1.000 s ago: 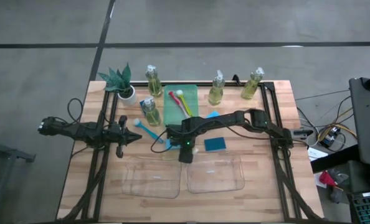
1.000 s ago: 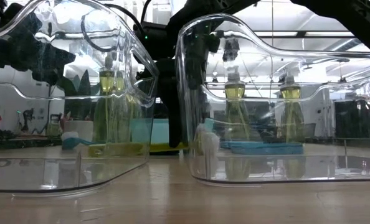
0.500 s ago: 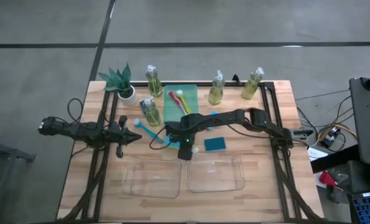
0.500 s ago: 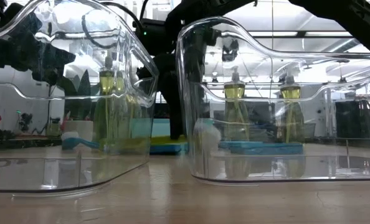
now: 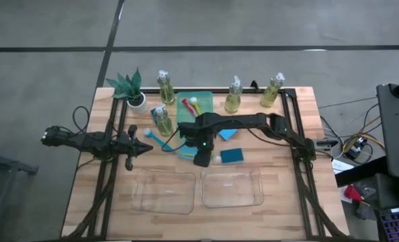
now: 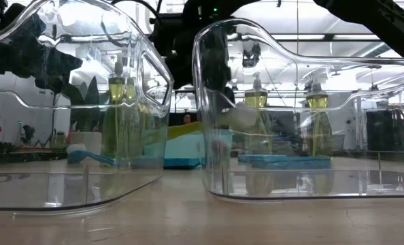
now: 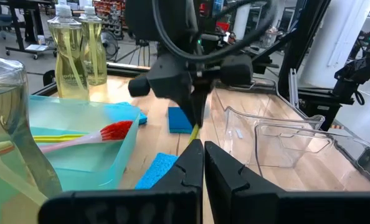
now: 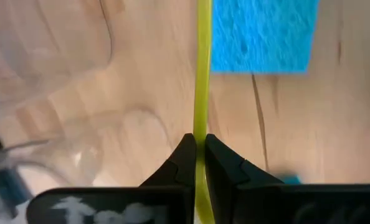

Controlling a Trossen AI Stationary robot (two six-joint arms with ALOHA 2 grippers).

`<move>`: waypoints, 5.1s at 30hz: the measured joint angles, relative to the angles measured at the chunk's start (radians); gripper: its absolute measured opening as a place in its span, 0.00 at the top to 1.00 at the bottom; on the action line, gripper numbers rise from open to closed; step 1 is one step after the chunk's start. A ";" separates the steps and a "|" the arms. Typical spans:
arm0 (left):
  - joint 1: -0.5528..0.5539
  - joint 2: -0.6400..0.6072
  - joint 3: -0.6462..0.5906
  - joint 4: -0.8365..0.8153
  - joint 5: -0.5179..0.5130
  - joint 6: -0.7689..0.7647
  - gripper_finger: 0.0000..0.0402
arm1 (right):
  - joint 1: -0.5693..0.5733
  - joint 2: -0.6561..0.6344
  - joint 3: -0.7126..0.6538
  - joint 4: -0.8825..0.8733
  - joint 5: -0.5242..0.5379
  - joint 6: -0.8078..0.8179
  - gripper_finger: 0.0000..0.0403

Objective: Pick & Place Kitchen Sink Supplies
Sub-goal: Put the green dish brush into the green bin, then put the blue dish brush into the green bin

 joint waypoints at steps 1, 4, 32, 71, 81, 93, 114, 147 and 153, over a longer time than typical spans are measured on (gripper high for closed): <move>0.000 0.000 0.000 0.000 0.000 0.000 0.98 | -0.005 0.000 0.015 -0.024 -0.008 0.004 0.97; 0.000 0.000 0.000 0.000 0.000 0.000 0.98 | -0.019 -0.001 0.065 -0.063 -0.033 0.044 0.97; 0.000 0.000 0.000 0.000 0.000 0.000 0.98 | -0.291 -0.007 0.247 0.040 0.054 0.417 0.97; 0.000 0.000 0.000 0.000 0.000 0.000 0.98 | -0.328 -0.006 -0.034 0.288 0.227 0.525 0.71; 0.000 0.000 0.000 0.000 0.000 0.000 0.98 | -0.305 -0.033 0.092 0.228 0.216 0.438 0.62; 0.000 0.000 -0.009 0.093 -0.079 -0.024 0.98 | -0.237 -0.049 0.255 0.198 0.216 0.392 0.67; 0.002 0.003 -0.002 0.425 -0.198 -0.611 0.98 | -0.211 -0.129 0.259 0.164 0.201 0.348 0.78; 0.002 0.159 0.218 0.476 -0.038 -0.633 0.46 | -0.192 -0.179 0.258 0.180 0.210 0.283 0.86; 0.001 0.273 0.484 -0.036 0.105 -0.573 0.47 | -0.193 -0.213 0.258 0.184 0.211 0.259 0.86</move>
